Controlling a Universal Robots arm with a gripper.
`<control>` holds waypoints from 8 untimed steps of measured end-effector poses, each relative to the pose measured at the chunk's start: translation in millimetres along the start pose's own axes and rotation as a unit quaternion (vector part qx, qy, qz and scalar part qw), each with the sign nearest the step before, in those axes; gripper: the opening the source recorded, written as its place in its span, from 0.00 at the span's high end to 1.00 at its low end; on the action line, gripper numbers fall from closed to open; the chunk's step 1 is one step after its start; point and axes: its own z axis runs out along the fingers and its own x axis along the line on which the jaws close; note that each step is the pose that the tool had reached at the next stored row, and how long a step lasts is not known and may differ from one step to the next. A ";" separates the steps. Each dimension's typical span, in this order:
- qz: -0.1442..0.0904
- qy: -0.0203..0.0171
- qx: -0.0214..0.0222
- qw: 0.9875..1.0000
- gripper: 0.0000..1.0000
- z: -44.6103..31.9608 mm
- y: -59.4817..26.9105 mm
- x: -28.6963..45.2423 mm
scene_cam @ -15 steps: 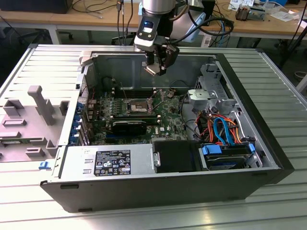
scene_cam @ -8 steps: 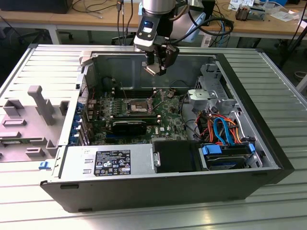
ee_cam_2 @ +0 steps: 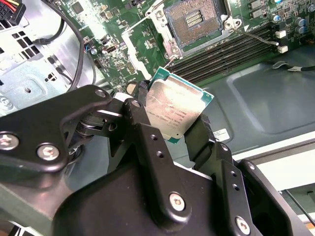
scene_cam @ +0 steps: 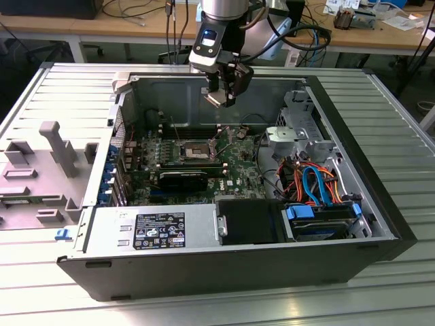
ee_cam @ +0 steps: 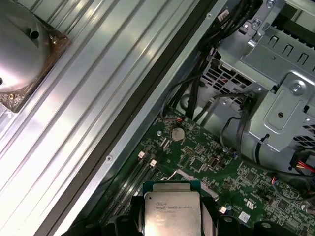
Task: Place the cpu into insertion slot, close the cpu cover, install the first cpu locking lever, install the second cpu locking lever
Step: 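Place the cpu into insertion slot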
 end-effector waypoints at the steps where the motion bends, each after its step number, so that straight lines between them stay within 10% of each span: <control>1: 0.001 0.000 0.000 1.000 0.45 0.0 0.0 0.0; 8: 0.006 0.000 0.000 1.000 0.45 0.1 0.0 0.0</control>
